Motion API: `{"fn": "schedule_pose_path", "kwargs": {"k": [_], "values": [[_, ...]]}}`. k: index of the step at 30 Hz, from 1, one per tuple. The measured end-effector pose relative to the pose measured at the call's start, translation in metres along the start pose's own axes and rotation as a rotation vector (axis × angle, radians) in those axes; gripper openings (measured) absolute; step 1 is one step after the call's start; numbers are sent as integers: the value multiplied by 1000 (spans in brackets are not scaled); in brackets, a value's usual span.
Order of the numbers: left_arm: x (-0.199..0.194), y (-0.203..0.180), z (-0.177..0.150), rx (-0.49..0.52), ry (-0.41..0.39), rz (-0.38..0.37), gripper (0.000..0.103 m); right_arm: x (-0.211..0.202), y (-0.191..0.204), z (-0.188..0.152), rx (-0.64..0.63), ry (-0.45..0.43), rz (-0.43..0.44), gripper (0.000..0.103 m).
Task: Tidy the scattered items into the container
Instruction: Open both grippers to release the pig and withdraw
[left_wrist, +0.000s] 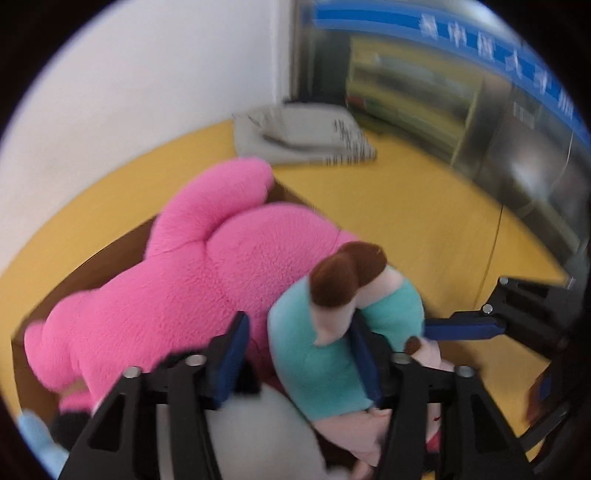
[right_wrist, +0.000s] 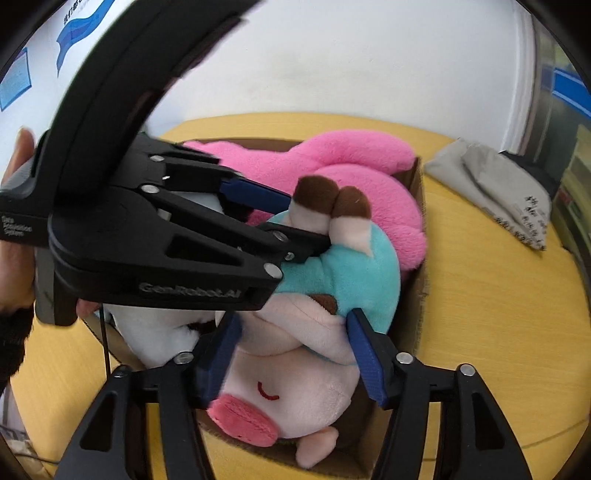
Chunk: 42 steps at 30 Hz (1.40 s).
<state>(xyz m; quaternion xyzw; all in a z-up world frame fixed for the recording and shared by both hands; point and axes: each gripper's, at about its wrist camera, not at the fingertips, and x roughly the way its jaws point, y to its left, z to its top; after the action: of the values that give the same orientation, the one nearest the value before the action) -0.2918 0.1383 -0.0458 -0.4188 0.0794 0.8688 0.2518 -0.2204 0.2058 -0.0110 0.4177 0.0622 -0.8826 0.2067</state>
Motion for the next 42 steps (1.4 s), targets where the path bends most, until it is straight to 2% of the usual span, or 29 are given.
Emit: {"fn": "schedule_pose_path", "kwargs": {"k": [1, 3, 5, 11, 17, 20, 26, 31, 35, 42], "values": [[-15, 4, -4, -33, -26, -3, 58, -7, 4, -4, 7, -3, -14, 100], [-43, 13, -14, -99, -61, -26, 60, -20, 10, -12, 21, -12, -37, 100], [-70, 21, -36, -155, -86, -65, 63, -39, 16, -21, 62, -57, -40, 101], [-131, 18, -107, -218, -142, -25, 74, -90, 35, -42, 190, -173, -75, 103], [-181, 0, -168, -306, -220, 59, 78, -106, 68, -53, 193, -199, -180, 103], [-194, -11, -187, -340, -254, 66, 78, -111, 81, -62, 194, -202, -184, 103], [-203, -27, -197, -324, -275, 159, 78, -115, 102, -79, 164, -170, -226, 103], [-206, -20, -202, -388, -288, 128, 78, -118, 109, -84, 153, -160, -259, 103], [-207, -19, -206, -411, -293, 154, 78, -121, 110, -86, 145, -161, -276, 103], [-206, -23, -204, -394, -301, 178, 78, -124, 112, -88, 135, -159, -290, 103]]}}
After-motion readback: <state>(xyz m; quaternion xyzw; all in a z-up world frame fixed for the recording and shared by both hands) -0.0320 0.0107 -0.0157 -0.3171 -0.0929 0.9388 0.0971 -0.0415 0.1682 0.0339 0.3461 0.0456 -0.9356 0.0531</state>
